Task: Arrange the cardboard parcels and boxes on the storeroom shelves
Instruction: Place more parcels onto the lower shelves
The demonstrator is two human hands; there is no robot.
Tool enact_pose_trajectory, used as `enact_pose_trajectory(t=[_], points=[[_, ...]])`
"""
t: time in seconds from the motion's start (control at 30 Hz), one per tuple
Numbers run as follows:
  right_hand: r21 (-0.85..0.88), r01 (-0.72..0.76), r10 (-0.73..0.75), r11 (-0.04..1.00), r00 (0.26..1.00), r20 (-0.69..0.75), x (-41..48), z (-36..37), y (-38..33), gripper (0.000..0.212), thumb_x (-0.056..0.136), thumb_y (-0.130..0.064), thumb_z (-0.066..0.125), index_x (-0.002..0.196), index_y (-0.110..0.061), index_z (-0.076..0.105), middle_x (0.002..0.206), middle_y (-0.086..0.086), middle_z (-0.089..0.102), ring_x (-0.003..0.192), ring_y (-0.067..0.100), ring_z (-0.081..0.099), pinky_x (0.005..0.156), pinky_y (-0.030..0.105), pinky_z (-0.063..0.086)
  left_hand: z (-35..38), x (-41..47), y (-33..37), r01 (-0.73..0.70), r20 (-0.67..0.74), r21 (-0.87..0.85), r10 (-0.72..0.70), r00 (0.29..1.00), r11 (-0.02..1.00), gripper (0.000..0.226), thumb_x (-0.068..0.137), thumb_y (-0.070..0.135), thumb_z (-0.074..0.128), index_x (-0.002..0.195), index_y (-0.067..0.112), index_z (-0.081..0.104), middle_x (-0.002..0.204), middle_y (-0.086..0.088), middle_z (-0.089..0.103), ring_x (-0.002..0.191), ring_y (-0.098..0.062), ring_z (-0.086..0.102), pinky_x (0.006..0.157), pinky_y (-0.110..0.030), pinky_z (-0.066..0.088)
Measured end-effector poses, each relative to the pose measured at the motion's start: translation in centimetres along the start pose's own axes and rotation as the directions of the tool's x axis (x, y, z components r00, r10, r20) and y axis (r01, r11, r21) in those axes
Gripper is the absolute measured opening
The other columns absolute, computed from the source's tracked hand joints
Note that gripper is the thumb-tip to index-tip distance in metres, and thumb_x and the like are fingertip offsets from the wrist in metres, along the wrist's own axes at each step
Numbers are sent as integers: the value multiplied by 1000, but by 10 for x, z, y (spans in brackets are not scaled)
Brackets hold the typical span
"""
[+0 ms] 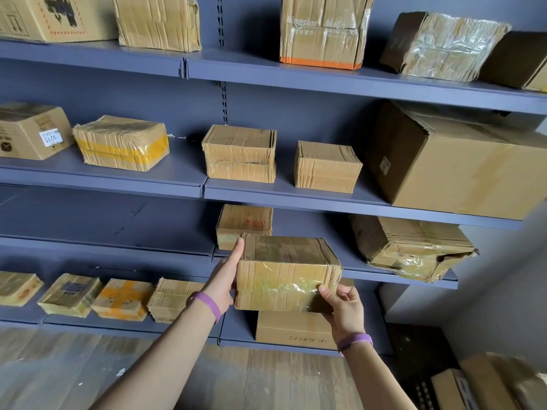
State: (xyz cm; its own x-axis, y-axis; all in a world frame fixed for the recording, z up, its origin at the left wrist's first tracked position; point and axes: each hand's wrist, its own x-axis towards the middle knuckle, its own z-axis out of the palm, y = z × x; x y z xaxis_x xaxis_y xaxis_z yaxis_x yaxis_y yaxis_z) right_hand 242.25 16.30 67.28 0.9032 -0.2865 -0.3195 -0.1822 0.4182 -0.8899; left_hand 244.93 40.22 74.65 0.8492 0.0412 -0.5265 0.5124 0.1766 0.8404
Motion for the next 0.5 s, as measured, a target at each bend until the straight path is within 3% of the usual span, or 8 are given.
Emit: enact_pose_trajectory(t=[0.03, 0.1, 0.2, 0.3, 0.37, 0.5], points=[[-2, 0, 0, 1000, 1000, -2, 1, -1, 2, 40, 70, -3, 81, 93, -12, 50, 97, 16, 68, 83, 26, 67, 74, 43, 56, -1, 4, -2, 9, -11, 3, -9, 1000, 1000, 109, 58, 92, 61, 145, 28, 45, 147, -6, 51, 136, -35, 44, 110, -67, 30], [-14, 1, -1, 1000, 1000, 22, 4, -3, 3, 49, 62, -7, 85, 95, -12, 49, 100, 18, 67, 84, 27, 67, 81, 48, 55, -1, 0, -1, -9, -20, -3, 9, 1000, 1000, 108, 64, 83, 68, 151, 25, 39, 155, -7, 42, 144, -35, 35, 116, -65, 23], [-89, 10, -1, 996, 994, 109, 5, -7, 2, 91, 36, -32, 101, 107, -4, 51, 102, 18, 71, 87, 27, 71, 81, 43, 60, -3, 5, -2, -46, -44, -45, 44, 998, 998, 64, 75, 50, 80, 129, 26, 59, 135, -1, 61, 134, -31, 48, 115, -61, 30], [-176, 36, 7, 984, 971, 240, 3, -6, 4, 123, 35, -44, 102, 137, -10, 43, 119, 20, 68, 105, 33, 68, 91, 48, 57, -6, 7, -5, -113, -33, -19, 112, 993, 993, 27, 87, 18, 72, 112, 23, 65, 118, -2, 69, 120, -28, 59, 107, -48, 43], [-194, 50, 11, 980, 953, 302, -1, -1, 4, 121, 41, -52, 98, 141, -16, 41, 127, 14, 66, 114, 29, 66, 97, 46, 53, -6, 6, -6, -157, -19, 32, 157, 987, 987, 29, 88, 10, 67, 114, 22, 64, 113, -3, 70, 115, -27, 61, 103, -43, 47], [-213, -3, 48, 977, 978, 205, -11, 11, -4, 89, 53, -72, 76, 125, -24, 52, 117, -1, 65, 103, 16, 63, 85, 35, 50, -13, 5, -8, -187, -3, 78, 188, 982, 979, 37, 73, 13, 67, 110, 20, 66, 111, -6, 72, 111, -28, 63, 101, -46, 48]])
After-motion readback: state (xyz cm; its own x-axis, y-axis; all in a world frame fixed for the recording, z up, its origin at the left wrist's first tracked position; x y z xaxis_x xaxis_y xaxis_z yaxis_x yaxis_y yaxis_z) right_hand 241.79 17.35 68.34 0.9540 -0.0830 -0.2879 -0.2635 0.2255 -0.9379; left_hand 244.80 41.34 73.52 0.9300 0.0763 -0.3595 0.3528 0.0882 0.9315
